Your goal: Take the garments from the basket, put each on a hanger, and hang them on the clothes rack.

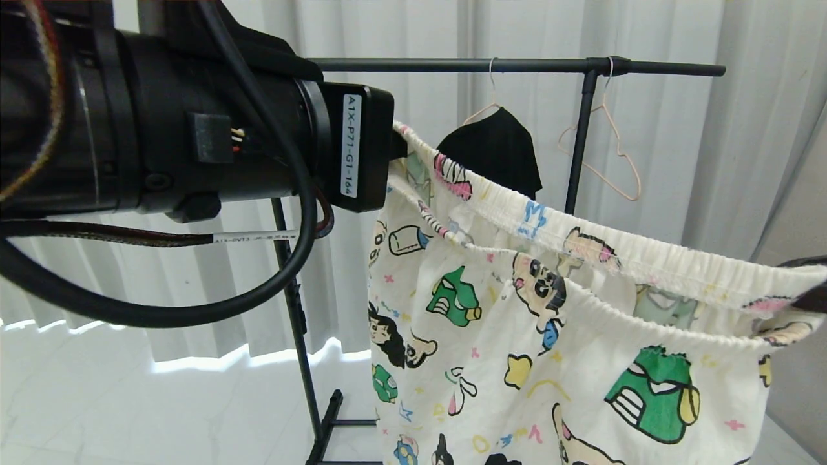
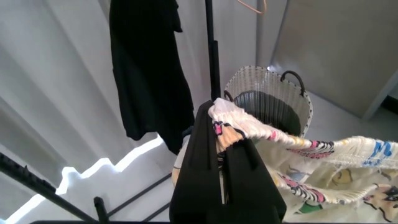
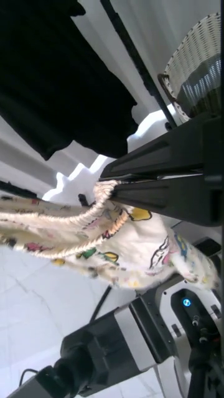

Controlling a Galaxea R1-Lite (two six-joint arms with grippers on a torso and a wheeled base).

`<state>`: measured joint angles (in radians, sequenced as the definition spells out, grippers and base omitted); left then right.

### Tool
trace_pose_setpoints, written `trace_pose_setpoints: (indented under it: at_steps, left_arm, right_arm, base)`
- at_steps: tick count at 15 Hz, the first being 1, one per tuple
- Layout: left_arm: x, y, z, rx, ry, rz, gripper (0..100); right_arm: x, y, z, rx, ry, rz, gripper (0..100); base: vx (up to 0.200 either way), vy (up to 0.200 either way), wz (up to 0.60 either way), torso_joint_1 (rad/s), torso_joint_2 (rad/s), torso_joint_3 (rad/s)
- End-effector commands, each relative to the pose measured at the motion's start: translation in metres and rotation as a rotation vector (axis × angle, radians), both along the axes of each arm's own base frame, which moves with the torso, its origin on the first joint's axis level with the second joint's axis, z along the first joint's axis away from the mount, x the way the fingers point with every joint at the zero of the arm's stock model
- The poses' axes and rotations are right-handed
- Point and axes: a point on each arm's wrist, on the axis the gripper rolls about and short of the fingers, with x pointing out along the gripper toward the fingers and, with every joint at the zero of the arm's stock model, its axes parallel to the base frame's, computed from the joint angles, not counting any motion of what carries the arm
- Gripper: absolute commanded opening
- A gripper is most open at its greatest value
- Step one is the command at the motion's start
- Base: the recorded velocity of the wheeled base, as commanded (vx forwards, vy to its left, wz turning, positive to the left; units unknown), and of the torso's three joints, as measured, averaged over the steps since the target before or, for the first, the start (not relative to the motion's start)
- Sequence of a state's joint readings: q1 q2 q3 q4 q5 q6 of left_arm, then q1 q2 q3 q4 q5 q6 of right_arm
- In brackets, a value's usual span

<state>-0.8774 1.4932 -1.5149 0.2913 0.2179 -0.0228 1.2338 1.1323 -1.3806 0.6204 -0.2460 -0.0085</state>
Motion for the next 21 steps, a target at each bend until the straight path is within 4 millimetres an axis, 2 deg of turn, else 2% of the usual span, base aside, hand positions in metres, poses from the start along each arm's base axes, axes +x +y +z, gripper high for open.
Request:
trace_pose_setpoints:
  at_steps: [1,4,6,10,11,12,13,16,18,21]
  left_arm:
    - [0.002,-0.002,-0.002,0.005,0.004,0.000,0]
    - [-0.001,0.001,-0.002,0.006,0.003,0.001,0]
    - [-0.010,0.012,-0.009,0.025,0.018,0.003,0]
    - [-0.051,0.040,-0.021,0.053,0.050,-0.070,0]
    - [-0.068,0.048,-0.021,0.060,0.080,-0.119,0]
    - [-0.073,0.050,-0.021,0.060,0.095,-0.134,0]
    - [-0.089,0.054,-0.020,0.052,0.126,-0.196,0]
    - [-0.113,0.051,-0.018,0.027,0.151,-0.336,0]
    - [-0.127,0.052,-0.015,-0.009,0.175,-0.418,0]
    - [-0.129,0.053,-0.014,-0.017,0.176,-0.430,0]
  right_arm:
    - [0.000,0.002,-0.001,-0.005,0.001,0.005,0]
    - [0.000,0.001,-0.002,-0.007,0.002,0.003,0]
    - [-0.001,-0.005,-0.003,-0.004,-0.004,-0.016,0]
    - [0.017,-0.003,-0.005,0.019,-0.040,-0.137,0]
    - [0.030,0.008,-0.004,0.040,-0.081,-0.169,0]
    - [0.034,0.012,-0.004,0.052,-0.100,-0.178,0]
    - [0.051,0.032,-0.003,0.092,-0.148,-0.196,0]
    - [0.079,0.072,-0.002,0.178,-0.203,-0.205,0]
    - [0.088,0.086,-0.003,0.184,-0.219,-0.202,0]
    - [0.090,0.090,-0.003,0.179,-0.220,-0.199,0]
  base:
    - [0.000,0.000,0.00,0.000,0.00,0.000]
    - [0.000,0.000,0.00,0.000,0.00,0.000]
    - [0.000,0.000,0.00,0.000,0.00,0.000]
    - [0.000,0.000,0.00,0.000,0.00,0.000]
    - [0.000,0.000,0.00,0.000,0.00,0.000]
    - [0.000,0.000,0.00,0.000,0.00,0.000]
    - [0.000,0.000,0.00,0.000,0.00,0.000]
    - [0.000,0.000,0.00,0.000,0.00,0.000]
    - [0.000,0.000,0.00,0.000,0.00,0.000]
    - [0.000,0.000,0.00,0.000,0.00,0.000]
